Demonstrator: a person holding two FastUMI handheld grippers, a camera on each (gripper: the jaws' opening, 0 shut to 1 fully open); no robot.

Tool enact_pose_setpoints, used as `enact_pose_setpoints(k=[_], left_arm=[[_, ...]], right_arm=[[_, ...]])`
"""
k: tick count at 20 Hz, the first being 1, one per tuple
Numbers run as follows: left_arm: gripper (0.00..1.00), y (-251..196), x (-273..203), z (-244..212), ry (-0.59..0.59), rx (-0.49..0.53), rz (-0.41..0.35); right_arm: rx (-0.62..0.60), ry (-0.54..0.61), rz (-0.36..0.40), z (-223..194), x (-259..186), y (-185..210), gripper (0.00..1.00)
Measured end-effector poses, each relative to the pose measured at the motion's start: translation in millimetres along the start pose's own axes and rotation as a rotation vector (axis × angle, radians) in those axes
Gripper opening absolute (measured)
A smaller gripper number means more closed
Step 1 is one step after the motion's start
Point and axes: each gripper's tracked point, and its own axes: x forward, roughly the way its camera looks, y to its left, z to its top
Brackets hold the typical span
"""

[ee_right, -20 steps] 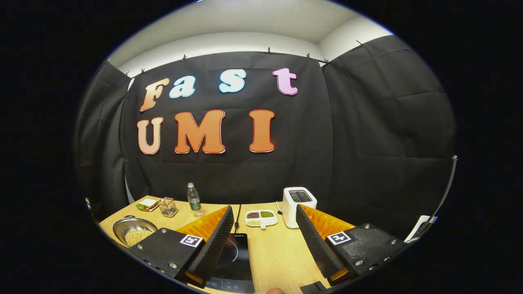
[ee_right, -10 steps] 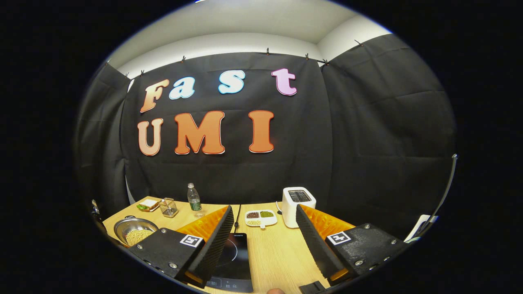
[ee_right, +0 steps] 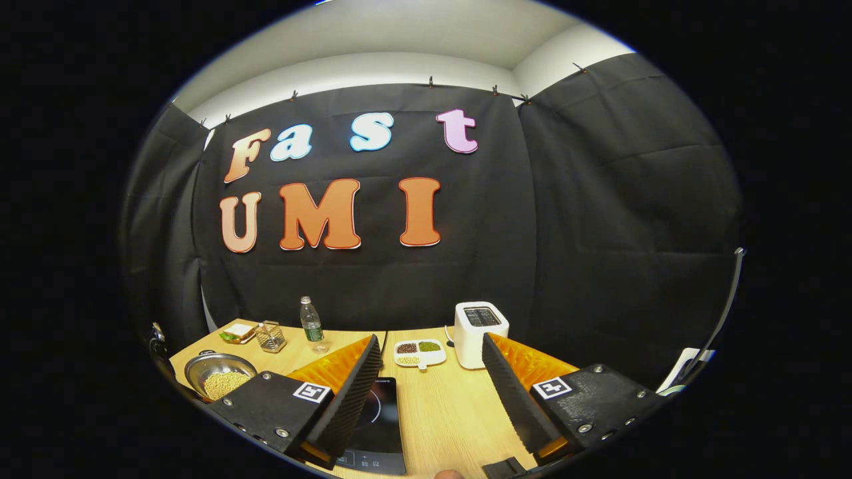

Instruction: First push the handle of the pot to place it horizontally, then grasp the pot with both hands and set it on the induction cooktop.

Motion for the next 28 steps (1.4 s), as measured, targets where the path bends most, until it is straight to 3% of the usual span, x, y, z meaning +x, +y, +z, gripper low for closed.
enact_pose_setpoints(k=[24,25,28], left_arm=[[0.0,-28,58,46,0.022,-0.036,-0.107],[0.0,-29,59,47,0.022,-0.039,-0.112],[0.0,-30,65,54,0.026,-0.056,-0.127]], right_arm=[[-0.003,0.063,-0.019,-27,25,-11,0.95],[-0.003,0.065,-0.022,-28,26,-12,1.0],[-0.007,0.073,-0.027,-32,30,-14,0.95]])
